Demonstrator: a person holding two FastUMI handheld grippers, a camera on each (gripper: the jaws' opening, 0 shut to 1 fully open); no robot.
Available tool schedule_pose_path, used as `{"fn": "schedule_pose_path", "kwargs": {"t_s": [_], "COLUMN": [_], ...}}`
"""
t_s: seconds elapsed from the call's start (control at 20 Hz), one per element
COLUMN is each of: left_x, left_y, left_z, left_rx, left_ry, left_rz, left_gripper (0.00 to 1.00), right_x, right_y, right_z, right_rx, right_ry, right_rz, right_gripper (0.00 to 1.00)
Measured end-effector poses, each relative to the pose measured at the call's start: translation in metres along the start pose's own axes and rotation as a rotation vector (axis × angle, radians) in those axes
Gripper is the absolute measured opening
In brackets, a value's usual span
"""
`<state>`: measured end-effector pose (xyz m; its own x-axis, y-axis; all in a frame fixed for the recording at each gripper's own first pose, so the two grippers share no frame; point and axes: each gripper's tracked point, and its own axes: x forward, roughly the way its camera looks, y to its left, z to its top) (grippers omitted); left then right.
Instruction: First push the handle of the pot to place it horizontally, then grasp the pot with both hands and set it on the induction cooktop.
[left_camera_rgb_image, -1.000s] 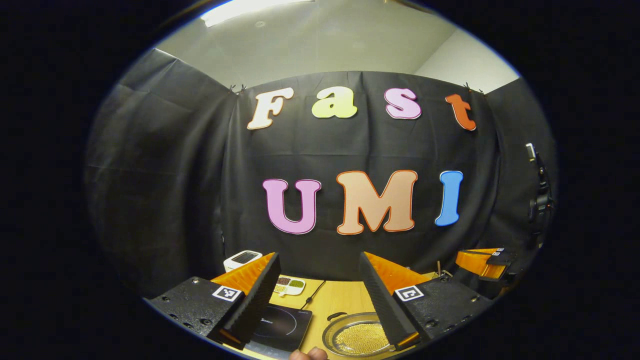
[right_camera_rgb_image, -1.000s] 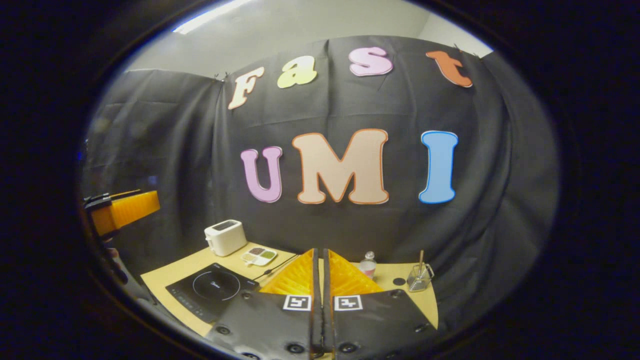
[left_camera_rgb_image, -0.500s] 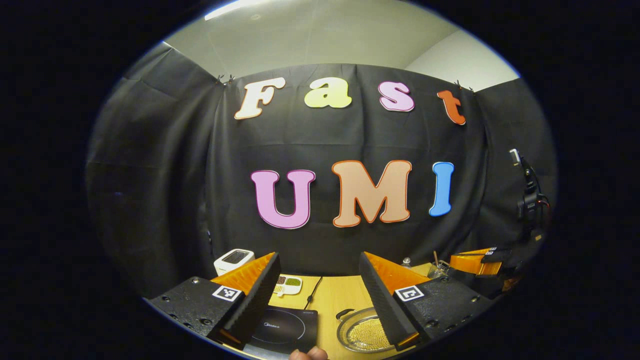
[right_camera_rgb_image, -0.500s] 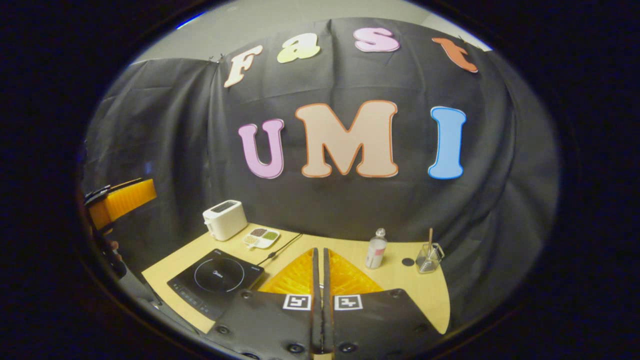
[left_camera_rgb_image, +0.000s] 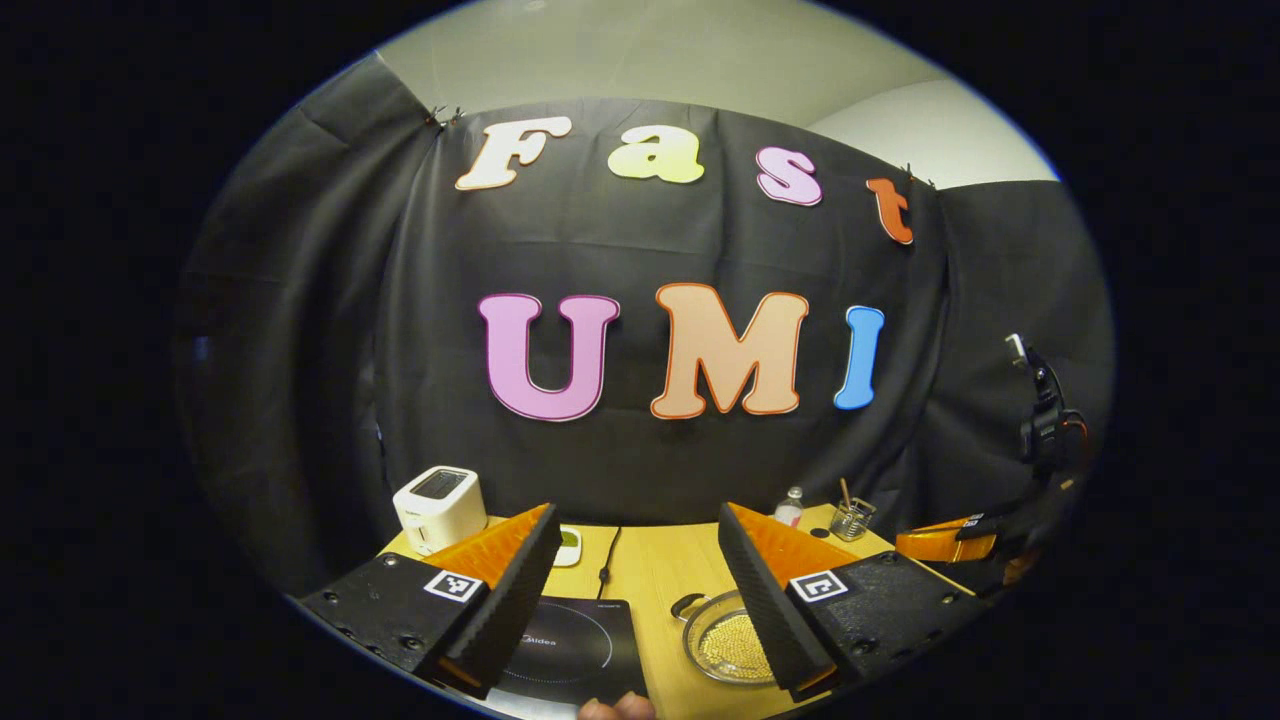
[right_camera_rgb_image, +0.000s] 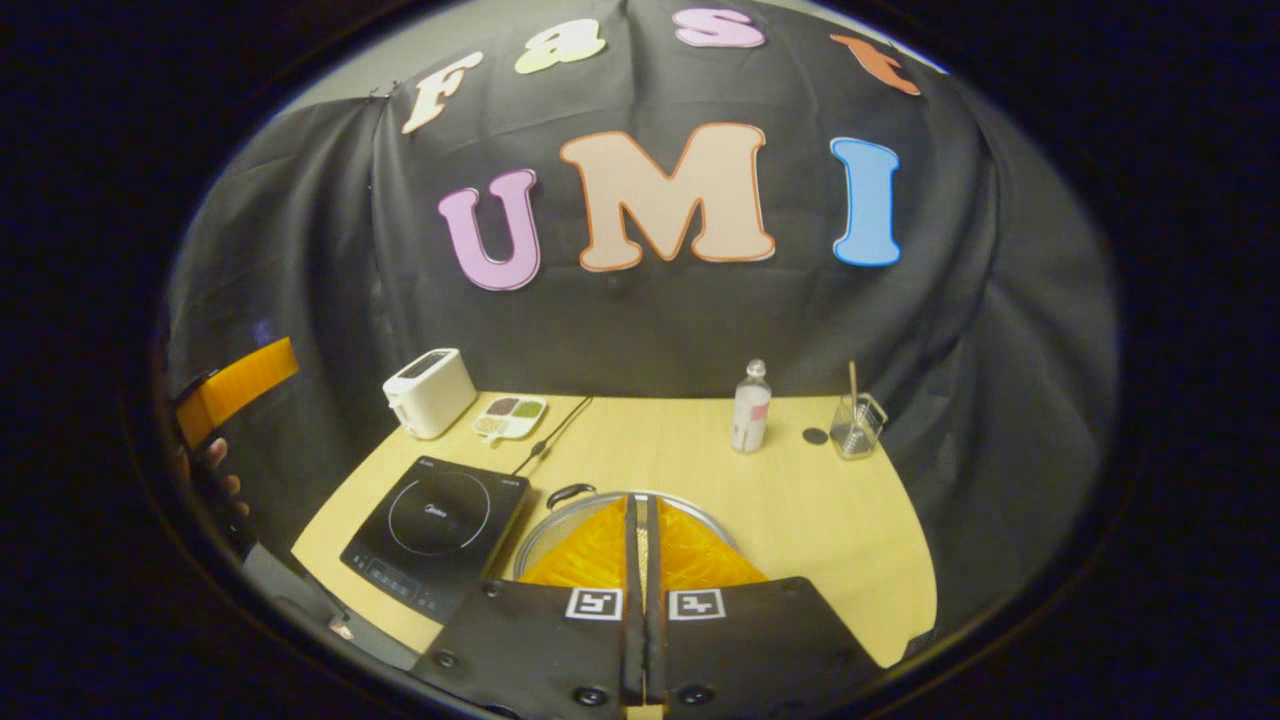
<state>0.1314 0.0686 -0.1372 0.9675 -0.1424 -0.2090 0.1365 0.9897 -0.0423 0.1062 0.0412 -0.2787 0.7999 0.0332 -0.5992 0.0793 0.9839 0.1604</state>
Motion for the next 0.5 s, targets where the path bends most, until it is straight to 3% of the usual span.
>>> {"fn": "schedule_pose_path", "kwargs": {"t_s": [0.5], "left_x": [0.007], "left_y": [0.011], "left_z": [-0.015], "left_rx": [0.004], "left_ry": [0.032], "left_rz": [0.034], "left_gripper": [0.96], "right_x": [0.013], "right_y": [0.008], "right_z": [-0.087], "right_rx": [-0.033], "right_ry": [0.244], "right_rz": [0.151], "right_gripper": [0.00]}}
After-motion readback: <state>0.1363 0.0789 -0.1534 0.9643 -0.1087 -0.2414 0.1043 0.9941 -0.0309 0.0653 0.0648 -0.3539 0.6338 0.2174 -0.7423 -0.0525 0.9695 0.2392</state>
